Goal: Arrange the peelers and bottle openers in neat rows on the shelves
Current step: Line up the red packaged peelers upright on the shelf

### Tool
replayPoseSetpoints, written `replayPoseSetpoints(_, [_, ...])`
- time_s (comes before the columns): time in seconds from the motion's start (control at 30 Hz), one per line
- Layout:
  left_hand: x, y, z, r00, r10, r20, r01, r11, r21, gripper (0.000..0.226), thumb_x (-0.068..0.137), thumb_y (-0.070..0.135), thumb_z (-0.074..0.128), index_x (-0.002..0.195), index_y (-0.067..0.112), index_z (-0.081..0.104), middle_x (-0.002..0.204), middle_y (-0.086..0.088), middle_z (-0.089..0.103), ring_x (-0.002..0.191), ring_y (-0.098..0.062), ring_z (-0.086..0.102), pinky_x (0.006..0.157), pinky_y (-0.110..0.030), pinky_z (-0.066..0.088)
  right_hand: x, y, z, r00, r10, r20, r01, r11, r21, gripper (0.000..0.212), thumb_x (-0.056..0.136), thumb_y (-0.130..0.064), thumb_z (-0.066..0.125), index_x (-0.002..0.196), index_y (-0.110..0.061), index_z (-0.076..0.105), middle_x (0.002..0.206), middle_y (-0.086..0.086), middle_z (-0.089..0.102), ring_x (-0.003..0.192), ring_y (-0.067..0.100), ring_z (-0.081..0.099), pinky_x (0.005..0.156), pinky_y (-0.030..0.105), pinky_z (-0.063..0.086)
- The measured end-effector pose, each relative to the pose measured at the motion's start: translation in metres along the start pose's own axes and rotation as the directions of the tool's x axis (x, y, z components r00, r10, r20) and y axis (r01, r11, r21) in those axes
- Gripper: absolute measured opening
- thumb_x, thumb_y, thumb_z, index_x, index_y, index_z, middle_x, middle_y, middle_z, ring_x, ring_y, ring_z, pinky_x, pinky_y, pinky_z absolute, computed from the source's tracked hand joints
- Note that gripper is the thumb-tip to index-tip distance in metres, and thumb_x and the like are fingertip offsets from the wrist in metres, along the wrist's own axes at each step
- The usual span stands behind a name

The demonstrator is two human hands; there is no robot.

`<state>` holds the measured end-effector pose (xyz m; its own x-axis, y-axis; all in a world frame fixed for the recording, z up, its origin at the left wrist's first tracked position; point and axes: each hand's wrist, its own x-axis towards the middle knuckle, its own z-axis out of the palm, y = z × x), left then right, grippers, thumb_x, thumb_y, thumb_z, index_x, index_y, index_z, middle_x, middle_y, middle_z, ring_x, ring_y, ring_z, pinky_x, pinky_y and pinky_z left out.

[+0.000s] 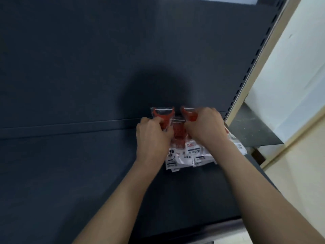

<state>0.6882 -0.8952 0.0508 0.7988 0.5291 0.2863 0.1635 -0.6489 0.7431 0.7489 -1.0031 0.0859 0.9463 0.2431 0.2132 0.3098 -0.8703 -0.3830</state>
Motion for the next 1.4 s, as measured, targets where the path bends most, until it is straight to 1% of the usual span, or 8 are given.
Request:
replayPoseSetpoints(0.27, [0.002,0.015,0.044,0.999,-0.028,0.036,0.026,0.998,0.054,0.022,0.084,0.028,0.066,0.095,0.008,0.067,0.095,-0.004,0.046,0.092,-0.027,0.055,0.085,-0.038,0.047,0.016,0.041,0.011,0.997,0.003,0.072,-0.008,0.998,0.063,0.019,0.076,-0.016,0.061,0.061,-0.004,0.057,0.067,0.01,0.058,0.077,0.03,0.056,0.078,0.037,0.047])
replayPoseSetpoints(0.47, [0.006,0.009,0.056,0.996,-0.029,0.082,0.022,0.997,0.08,0.027,0.086,0.033,0.063,0.101,0.01,0.068,0.104,-0.008,0.049,0.097,-0.026,0.052,0.092,-0.039,0.043,0.032,0.05,0.024,0.987,-0.022,0.161,0.005,0.994,0.109,0.018,0.085,-0.024,0.061,0.09,-0.007,0.065,0.089,0.01,0.064,0.09,0.028,0.059,0.087,0.042,0.049])
replayPoseSetpoints(0.63, [0.003,0.004,0.052,0.999,-0.031,0.042,0.027,0.997,0.079,0.031,0.089,0.039,0.057,0.109,0.016,0.063,0.111,-0.006,0.052,0.108,-0.022,0.046,0.094,-0.031,0.038,0.036,0.056,0.026,0.981,-0.052,0.185,0.022,0.987,0.161,0.022,0.086,-0.025,0.06,0.104,-0.014,0.066,0.097,0.011,0.064,0.091,0.03,0.06,0.085,0.044,0.051])
replayPoseSetpoints(0.8, [-0.004,0.004,0.048,0.979,-0.048,0.197,0.03,0.995,0.096,0.051,0.075,0.042,0.068,0.122,0.029,0.052,0.126,0.002,0.043,0.114,-0.019,0.043,0.092,-0.026,0.036,0.037,0.059,0.024,0.98,-0.079,0.183,0.051,0.987,0.149,0.02,0.083,-0.025,0.062,0.1,-0.015,0.065,0.102,0.012,0.06,0.088,0.029,0.059,0.079,0.032,0.047])
replayPoseSetpoints(0.93, [-0.007,0.005,0.049,0.969,-0.037,0.245,0.011,0.994,0.108,0.045,0.079,0.032,0.065,0.122,0.027,0.054,0.133,0.0,0.039,0.117,-0.024,0.045,0.099,-0.03,0.039,0.036,0.062,0.021,0.975,-0.108,0.194,0.079,0.985,0.154,0.023,0.083,-0.026,0.063,0.104,-0.017,0.066,0.107,0.011,0.058,0.079,0.023,0.051,0.071,0.024,0.035])
replayPoseSetpoints(1.1, [-0.01,0.002,0.055,0.981,-0.028,0.191,0.0,0.989,0.145,0.04,0.083,0.029,0.064,0.122,0.027,0.055,0.13,0.004,0.04,0.112,-0.022,0.048,0.095,-0.037,0.044,0.033,0.065,0.019,0.969,-0.138,0.206,0.106,0.981,0.161,0.024,0.087,-0.028,0.061,0.108,-0.018,0.065,0.112,0.009,0.057,0.084,0.022,0.057,0.073,0.025,0.041])
replayPoseSetpoints(1.2, [-0.01,0.0,0.059,0.993,-0.018,0.117,-0.001,0.987,0.162,0.036,0.084,0.029,0.065,0.119,0.029,0.058,0.126,0.006,0.045,0.109,-0.02,0.051,0.09,-0.037,0.047,0.031,0.064,0.019,0.965,-0.146,0.219,0.111,0.98,0.164,0.025,0.088,-0.028,0.06,0.11,-0.015,0.064,0.111,0.011,0.056,0.087,0.026,0.062,0.077,0.031,0.051])
replayPoseSetpoints(1.4, [-0.011,-0.003,0.069,1.0,0.0,0.022,-0.002,0.996,0.095,0.028,0.085,0.024,0.064,0.113,0.027,0.063,0.12,0.007,0.048,0.105,-0.017,0.053,0.089,-0.038,0.049,0.028,0.063,0.018,0.962,-0.152,0.227,0.118,0.98,0.158,0.023,0.09,-0.024,0.058,0.109,-0.012,0.062,0.109,0.012,0.056,0.088,0.031,0.062,0.08,0.041,0.054])
